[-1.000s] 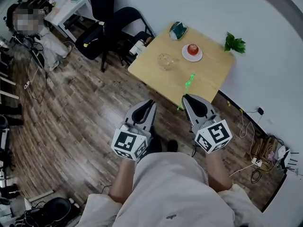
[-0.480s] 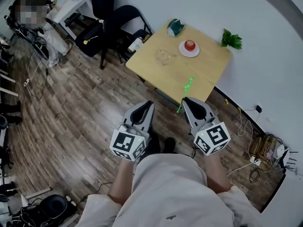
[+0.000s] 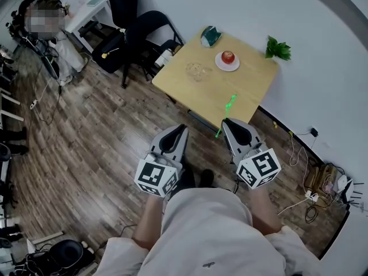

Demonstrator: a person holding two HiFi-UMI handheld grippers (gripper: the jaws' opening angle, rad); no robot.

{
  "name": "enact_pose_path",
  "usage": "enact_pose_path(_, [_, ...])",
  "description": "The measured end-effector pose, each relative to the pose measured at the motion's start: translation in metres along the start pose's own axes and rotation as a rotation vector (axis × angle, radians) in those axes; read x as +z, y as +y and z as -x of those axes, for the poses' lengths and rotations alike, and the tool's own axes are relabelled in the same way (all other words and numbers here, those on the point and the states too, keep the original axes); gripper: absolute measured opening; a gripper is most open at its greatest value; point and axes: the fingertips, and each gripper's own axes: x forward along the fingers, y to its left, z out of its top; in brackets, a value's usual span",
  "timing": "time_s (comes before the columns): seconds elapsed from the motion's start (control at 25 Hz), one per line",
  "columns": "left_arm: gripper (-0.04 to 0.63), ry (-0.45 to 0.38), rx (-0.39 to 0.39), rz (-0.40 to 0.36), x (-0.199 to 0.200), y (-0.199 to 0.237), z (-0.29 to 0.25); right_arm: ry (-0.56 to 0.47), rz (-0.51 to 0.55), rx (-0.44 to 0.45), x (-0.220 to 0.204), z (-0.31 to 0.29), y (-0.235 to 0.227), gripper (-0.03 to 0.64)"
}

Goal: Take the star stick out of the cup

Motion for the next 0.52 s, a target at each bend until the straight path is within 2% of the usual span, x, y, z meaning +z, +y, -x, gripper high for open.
enact_pose_path(0.52, [0.025,0.003,0.006,-0.007,0.0023,0.0014,-0.0059,-0.005,0.002,0.002,0.0037,-0.0024,-0.0061,0.012])
